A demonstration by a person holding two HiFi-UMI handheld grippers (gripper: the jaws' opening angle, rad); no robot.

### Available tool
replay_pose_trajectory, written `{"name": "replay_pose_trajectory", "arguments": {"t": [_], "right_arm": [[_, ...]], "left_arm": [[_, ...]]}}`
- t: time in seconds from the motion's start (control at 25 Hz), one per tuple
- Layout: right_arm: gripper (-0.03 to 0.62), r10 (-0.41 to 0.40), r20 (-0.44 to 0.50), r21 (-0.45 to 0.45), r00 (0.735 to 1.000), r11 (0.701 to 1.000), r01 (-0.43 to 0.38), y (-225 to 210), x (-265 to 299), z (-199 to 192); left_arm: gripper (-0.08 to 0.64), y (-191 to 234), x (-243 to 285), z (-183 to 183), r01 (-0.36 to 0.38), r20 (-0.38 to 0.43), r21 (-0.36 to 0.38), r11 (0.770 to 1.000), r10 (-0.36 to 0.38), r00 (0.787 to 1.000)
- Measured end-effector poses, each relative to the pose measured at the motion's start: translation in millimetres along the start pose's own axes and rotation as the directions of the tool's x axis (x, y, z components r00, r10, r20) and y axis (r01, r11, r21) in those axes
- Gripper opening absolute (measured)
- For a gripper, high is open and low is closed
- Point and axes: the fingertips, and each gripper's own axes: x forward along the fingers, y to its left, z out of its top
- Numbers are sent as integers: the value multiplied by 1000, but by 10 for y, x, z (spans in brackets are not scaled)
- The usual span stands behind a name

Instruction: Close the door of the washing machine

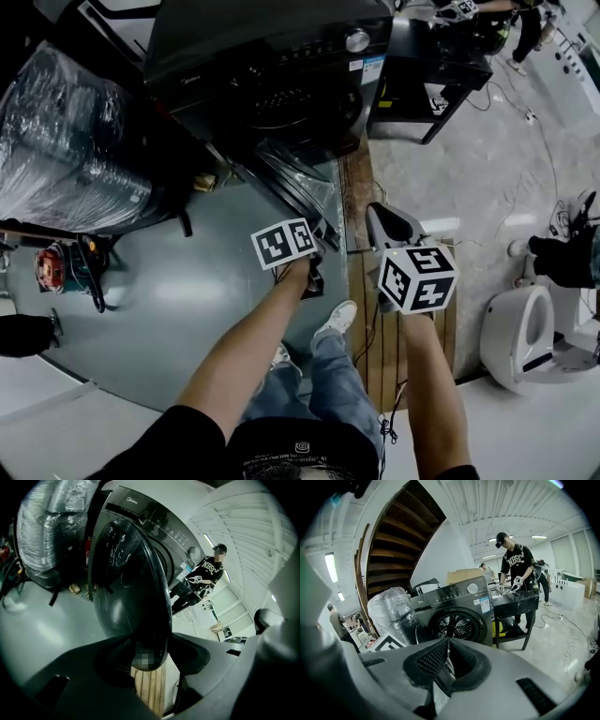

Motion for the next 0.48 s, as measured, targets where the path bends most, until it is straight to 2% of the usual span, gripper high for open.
{"name": "replay_pose_trajectory", "arguments": {"t": [0.48], "right_arm": [[23, 16, -1, 27, 1000, 999, -16, -572, 251, 165]], "left_arm": [[262, -405, 502, 331, 28, 11, -77, 997, -27, 1000]]}}
